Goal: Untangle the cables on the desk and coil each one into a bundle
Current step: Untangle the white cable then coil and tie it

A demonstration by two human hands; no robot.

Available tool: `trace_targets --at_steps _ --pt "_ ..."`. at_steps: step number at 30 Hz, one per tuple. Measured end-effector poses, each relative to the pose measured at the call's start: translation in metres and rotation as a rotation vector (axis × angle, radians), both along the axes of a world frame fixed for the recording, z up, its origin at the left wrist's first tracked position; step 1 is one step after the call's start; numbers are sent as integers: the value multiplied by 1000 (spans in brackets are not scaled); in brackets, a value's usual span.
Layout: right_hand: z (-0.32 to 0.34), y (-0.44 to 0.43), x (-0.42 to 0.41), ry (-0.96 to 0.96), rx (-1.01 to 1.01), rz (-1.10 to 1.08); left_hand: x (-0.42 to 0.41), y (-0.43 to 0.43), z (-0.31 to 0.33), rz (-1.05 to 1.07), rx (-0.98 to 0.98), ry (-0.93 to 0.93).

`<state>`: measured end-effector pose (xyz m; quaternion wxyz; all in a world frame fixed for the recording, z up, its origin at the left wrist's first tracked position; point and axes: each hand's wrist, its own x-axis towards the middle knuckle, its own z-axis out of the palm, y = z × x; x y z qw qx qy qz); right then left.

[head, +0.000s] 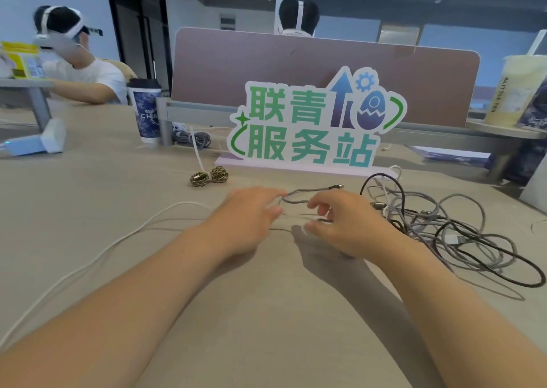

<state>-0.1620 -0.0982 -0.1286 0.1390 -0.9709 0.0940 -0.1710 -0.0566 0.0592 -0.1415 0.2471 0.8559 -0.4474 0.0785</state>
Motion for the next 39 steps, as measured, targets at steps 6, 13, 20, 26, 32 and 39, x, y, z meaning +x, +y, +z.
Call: trace_targets --at_steps 6,13,20,26,32,39 --pt "-14 10 7 9 23 95 4 -13 -12 -144 64 -38" --pt "-15 9 12 -103 73 94 8 -10 -13 -124 44 56" --pt "-13 -13 10 49 20 -30 22 5 7 197 -494 32" --pt "-6 -26 8 23 -103 -224 59 52 16 676 -681 18" --pt "-4 -21 6 -82 6 -123 35 23 7 292 -234 -199" --pt "-6 -6 8 -104 -58 72 -23 -19 -2 -90 -64 -263"
